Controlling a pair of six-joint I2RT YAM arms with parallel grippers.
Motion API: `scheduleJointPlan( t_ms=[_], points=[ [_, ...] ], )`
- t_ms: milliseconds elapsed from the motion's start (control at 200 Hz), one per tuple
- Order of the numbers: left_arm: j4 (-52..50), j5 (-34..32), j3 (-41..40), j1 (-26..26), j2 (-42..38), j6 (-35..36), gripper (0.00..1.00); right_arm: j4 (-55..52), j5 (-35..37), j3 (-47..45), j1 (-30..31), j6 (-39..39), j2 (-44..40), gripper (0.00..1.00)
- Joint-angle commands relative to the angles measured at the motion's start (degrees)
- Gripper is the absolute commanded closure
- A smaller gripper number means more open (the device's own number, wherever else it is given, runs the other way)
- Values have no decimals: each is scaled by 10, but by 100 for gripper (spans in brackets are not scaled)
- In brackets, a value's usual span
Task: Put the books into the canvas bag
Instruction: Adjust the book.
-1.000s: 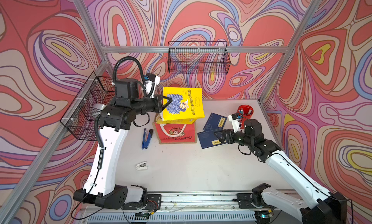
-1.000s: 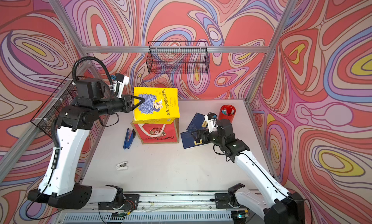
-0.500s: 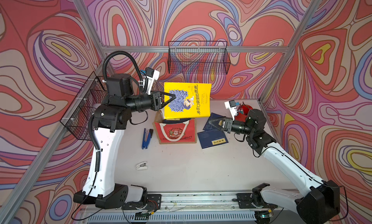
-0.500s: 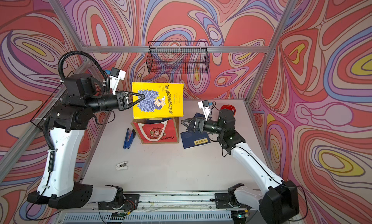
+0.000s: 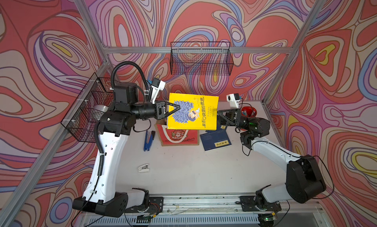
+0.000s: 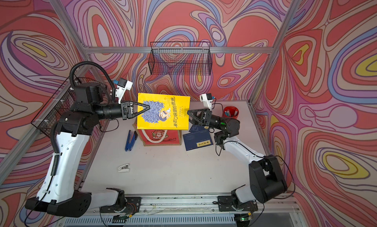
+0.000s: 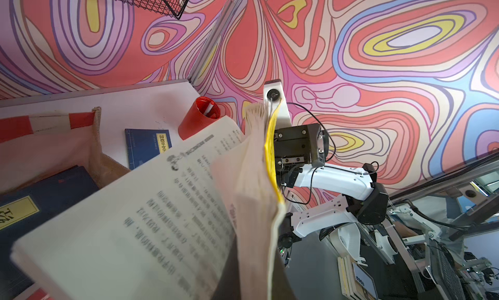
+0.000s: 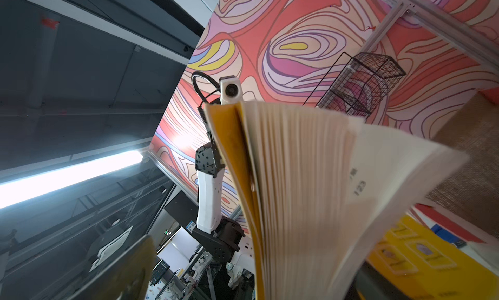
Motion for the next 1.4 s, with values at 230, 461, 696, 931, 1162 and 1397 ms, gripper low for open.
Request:
scheduleJointPlan(
  t_ms=[230, 461, 696, 931, 1162, 1397],
  points=[
    [35, -169, 22, 3, -71, 57, 100, -668, 20, -3, -1, -426, -181, 2],
    [98, -126, 3, 3, -87, 43, 100, -387, -5, -70, 12, -234, -130, 2],
    [117, -69, -7, 3, -89, 32, 100, -115, 15, -51, 43, -76, -38, 2],
    [100, -25, -33, 2, -93, 41, 100, 75, 45, 9, 45, 66, 31, 2],
    [98, -13, -53, 2, -97, 47, 100, 76, 47, 36, 48, 74, 26, 2],
    [94, -14, -68, 3, -90, 51, 100, -9, 16, 47, 57, 13, 6, 12]
  ],
)
